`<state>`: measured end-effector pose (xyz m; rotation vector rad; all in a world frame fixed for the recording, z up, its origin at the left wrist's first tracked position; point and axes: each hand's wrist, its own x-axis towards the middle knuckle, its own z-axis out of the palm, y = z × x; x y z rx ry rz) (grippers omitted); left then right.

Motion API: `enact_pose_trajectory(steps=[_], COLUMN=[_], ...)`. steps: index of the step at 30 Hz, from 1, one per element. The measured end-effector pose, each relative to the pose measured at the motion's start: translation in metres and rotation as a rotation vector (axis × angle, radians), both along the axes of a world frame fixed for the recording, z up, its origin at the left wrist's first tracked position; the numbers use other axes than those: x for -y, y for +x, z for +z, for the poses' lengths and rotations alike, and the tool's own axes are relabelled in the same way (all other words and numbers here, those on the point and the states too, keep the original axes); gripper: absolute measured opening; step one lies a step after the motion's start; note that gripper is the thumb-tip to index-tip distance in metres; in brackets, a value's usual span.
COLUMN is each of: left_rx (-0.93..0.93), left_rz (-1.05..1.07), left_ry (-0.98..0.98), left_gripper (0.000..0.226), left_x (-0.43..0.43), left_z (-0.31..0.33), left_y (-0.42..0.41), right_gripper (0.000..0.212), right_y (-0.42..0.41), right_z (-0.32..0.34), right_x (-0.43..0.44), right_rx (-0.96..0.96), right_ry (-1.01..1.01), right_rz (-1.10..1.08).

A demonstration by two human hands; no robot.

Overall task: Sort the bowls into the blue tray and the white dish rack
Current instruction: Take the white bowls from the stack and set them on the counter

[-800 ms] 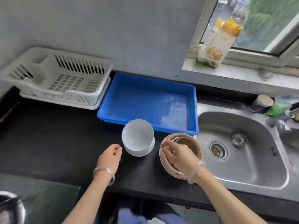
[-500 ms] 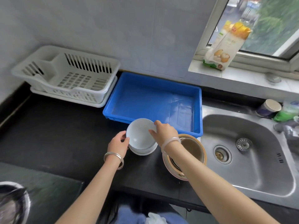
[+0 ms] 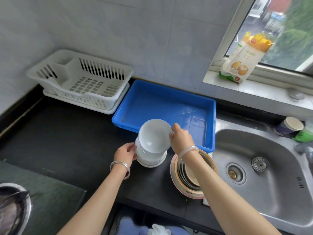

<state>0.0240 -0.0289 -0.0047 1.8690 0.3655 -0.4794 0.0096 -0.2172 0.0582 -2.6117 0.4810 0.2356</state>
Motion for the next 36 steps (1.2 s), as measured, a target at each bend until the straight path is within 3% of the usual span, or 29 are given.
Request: enact_pose_trajectory(steps=[7, 12, 20, 27, 36], left_rx=[0.112, 0.218, 0.120, 0.135, 0.085], left_rz=[-0.112, -0.053, 0.054, 0.230, 0.609], left_ry=[0.395, 0.463, 0.241, 0.066, -0.048], left_gripper=[0.005, 0.009, 0.010, 0.013, 0.019], left_x=[0.018, 0.025, 0.007, -0.060, -0.190], left_z=[0.009, 0.012, 0.032, 0.058, 0.041], left_y=[0.007, 0.002, 0.019, 0.050, 0.075], right_gripper=[0.008, 0.010, 0.011, 0.006, 0.007], right_y=[-0.010, -0.019, -0.008, 0.040, 0.125], right_z=[0.013, 0.015, 0.041, 0.069, 0.029], right_x=[0.023, 0.028, 0.025, -0.017, -0.130], right_rx=[0.053, 0.059, 0.122, 0.218, 0.083], right_ry=[0.064, 0.112, 0.185, 0.240, 0.407], right_rz=[-0.029, -0.046, -0.080, 0.031, 0.123])
